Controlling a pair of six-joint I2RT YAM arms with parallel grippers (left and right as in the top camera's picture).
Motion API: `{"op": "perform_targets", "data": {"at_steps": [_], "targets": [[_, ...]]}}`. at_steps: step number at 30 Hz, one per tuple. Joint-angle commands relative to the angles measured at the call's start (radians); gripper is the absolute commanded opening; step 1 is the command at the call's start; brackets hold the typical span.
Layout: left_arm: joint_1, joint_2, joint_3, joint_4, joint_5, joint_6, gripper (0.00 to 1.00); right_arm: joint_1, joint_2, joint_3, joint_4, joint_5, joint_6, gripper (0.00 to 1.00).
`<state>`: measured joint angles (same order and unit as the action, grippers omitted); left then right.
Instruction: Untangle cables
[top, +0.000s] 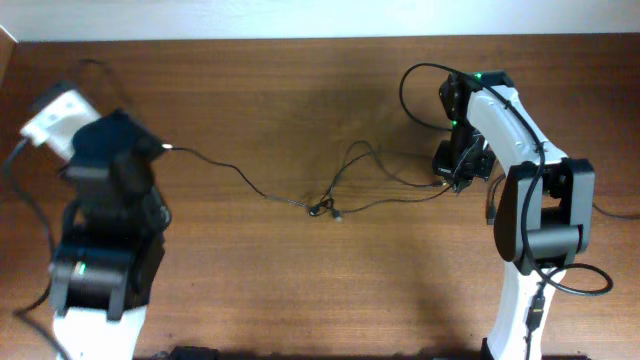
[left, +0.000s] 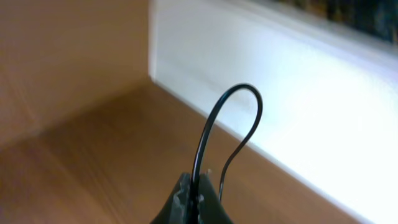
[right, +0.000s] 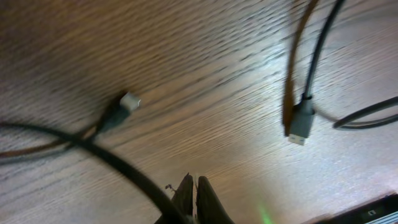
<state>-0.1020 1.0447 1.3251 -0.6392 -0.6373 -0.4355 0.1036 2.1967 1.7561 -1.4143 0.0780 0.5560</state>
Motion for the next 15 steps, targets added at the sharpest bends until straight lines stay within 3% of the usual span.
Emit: {"op": "perform_targets", "data": {"at_steps": [1,4,7,9,11,12,15], "targets": [[0.007,0.124,0.004,-0.117,0.351,-0.023,0.0,0.028,-0.025,-0.026,0.0,-0.06,-0.053,0.04],[0.007,0.256,0.004,-0.212,0.486,-0.009,0.04,0.047,-0.025,-0.025,0.002,-0.223,-0.225,0.04],[0.007,0.423,0.004,-0.277,0.692,0.116,0.17,0.048,-0.061,-0.01,-0.009,-0.51,-0.471,0.04],[0.007,0.519,0.004,-0.284,0.817,0.192,0.23,0.048,-0.116,-0.002,-0.016,-0.618,-0.529,0.04],[0.007,0.595,0.004,-0.287,0.96,0.272,0.35,0.049,-0.206,-0.002,-0.023,-0.717,-0.593,0.04],[0.007,0.634,0.004,-0.299,1.022,0.295,0.58,0.049,-0.261,-0.002,-0.022,-0.754,-0.613,0.04],[0.007,0.678,0.004,-0.342,1.171,0.395,0.73,0.049,-0.415,-0.002,0.005,-0.827,-0.65,0.04]]}}
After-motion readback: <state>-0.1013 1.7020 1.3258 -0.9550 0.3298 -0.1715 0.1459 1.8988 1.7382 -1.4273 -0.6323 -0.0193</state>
